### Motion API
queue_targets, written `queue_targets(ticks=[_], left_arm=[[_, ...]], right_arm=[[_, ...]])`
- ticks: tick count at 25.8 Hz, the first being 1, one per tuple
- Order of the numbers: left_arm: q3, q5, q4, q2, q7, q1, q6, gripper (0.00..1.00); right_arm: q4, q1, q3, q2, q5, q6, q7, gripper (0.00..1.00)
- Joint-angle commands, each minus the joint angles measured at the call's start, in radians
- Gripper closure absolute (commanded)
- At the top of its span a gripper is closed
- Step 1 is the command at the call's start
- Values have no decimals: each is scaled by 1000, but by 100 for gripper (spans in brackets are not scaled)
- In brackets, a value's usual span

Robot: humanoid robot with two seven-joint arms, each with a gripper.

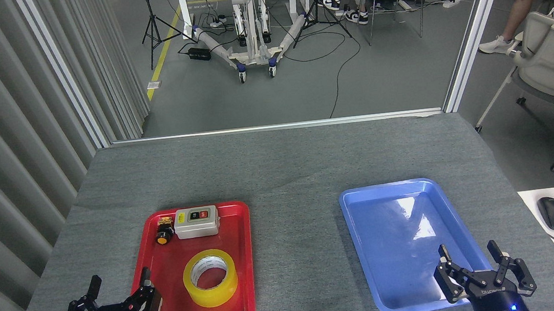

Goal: Place and move tape with both arms
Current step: 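Open the left gripper and move it toward the yellow tape roll, then reach the left gripper over the tape roll in the red tray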

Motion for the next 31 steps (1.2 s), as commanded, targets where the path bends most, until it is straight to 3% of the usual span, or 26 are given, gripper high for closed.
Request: queue_targets(ticks=[1,23,25,27,31], left_arm=[[0,0,-9,0,0,3,3,0],[-21,5,-99,-21,-35,-7,-9,0],[-32,5,-110,-23,-124,-11,-22,0],[-36,5,-119,-27,-285,-15,-32,0],[-93,6,-119,-57,-752,-70,-32,0]], right_arm=[[0,1,9,-1,3,-1,2,0],[0,7,9,-18,4,-5,0,0],[0,7,9,-18,4,-5,2,0],[0,7,9,-18,4,-7,0,0],[0,7,9,-18,4,-7,2,0]])
